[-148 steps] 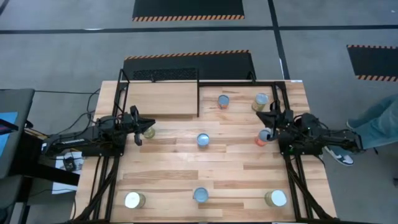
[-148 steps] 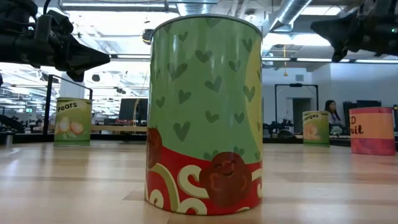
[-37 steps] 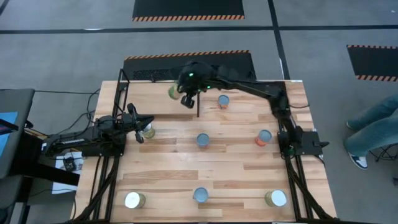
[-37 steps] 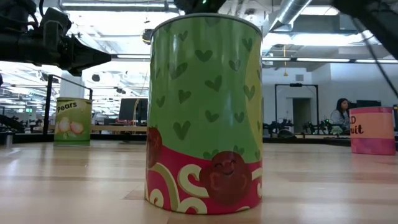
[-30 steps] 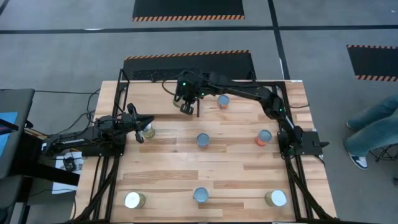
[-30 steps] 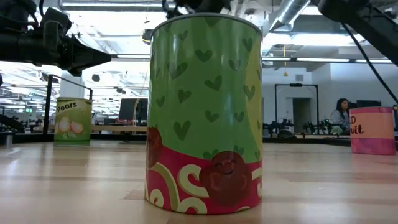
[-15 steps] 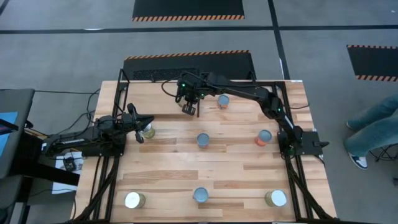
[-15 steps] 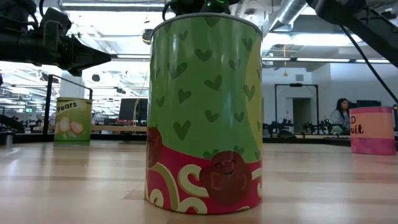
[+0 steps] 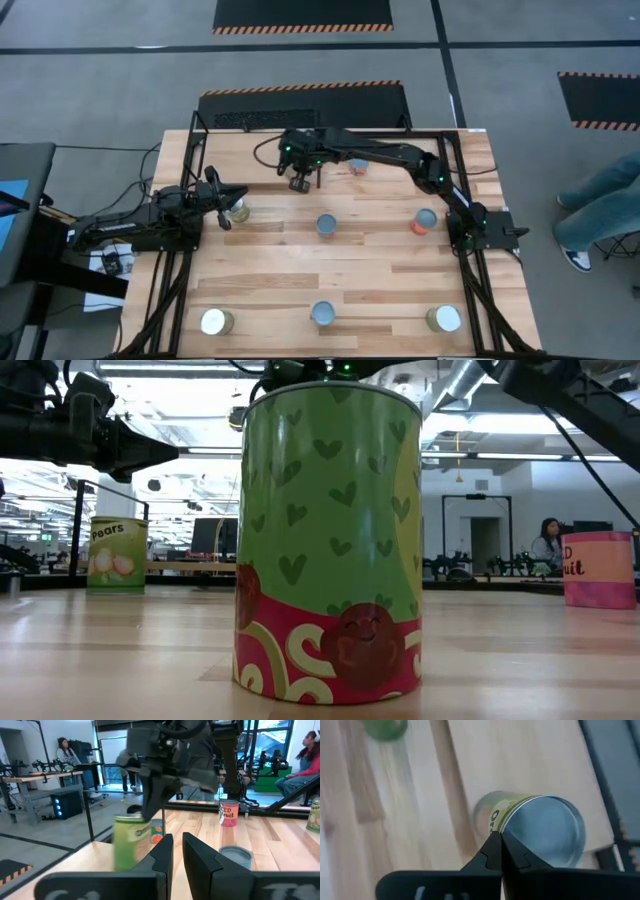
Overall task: Pick and place cans onto a shelf
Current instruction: Put the top large canned oranges on the shelf
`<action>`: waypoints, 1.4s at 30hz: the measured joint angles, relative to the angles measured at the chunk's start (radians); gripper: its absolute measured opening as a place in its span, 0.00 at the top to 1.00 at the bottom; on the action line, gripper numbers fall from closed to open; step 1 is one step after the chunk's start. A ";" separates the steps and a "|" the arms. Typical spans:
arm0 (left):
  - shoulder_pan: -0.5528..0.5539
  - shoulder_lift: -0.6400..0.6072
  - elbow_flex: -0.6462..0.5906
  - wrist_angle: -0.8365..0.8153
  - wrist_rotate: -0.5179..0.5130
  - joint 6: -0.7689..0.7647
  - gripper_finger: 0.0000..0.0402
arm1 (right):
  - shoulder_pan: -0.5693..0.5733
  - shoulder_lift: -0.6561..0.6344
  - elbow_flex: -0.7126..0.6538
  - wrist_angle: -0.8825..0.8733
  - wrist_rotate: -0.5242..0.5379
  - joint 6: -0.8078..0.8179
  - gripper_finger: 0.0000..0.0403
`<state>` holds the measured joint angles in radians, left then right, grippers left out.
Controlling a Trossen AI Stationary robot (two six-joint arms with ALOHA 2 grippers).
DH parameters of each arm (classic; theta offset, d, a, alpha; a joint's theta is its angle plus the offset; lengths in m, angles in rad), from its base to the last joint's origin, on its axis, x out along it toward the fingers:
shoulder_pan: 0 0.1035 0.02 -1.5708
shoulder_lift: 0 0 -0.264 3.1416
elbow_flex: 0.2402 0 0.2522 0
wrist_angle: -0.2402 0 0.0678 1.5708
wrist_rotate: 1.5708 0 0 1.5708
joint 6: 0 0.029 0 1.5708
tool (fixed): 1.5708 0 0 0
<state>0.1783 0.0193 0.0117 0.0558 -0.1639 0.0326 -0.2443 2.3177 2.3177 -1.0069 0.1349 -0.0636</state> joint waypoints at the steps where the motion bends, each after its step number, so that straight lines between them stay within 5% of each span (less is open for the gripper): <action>1: 0.000 0.000 0.000 -0.001 0.000 0.000 0.92 | 0.003 0.005 0.000 -0.004 0.000 -0.004 0.98; 14: 0.000 0.006 0.000 0.006 0.001 0.000 0.92 | 0.005 0.004 0.014 -0.010 0.002 -0.020 0.97; 27: 0.000 0.006 0.000 0.006 0.000 0.000 0.92 | 0.004 0.004 0.018 -0.015 0.003 -0.024 0.85; 38: 0.000 0.006 0.000 0.005 0.000 -0.002 0.92 | 0.003 0.003 0.020 0.013 0.005 -0.078 0.86; 42: 0.000 0.006 0.000 0.001 0.000 -0.009 0.92 | 0.043 -0.054 0.035 -0.037 0.062 -0.149 0.93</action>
<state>0.1783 0.0257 0.0116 0.0568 -0.1638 0.0233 -0.2013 2.2640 2.3528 -1.0435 0.1965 -0.2129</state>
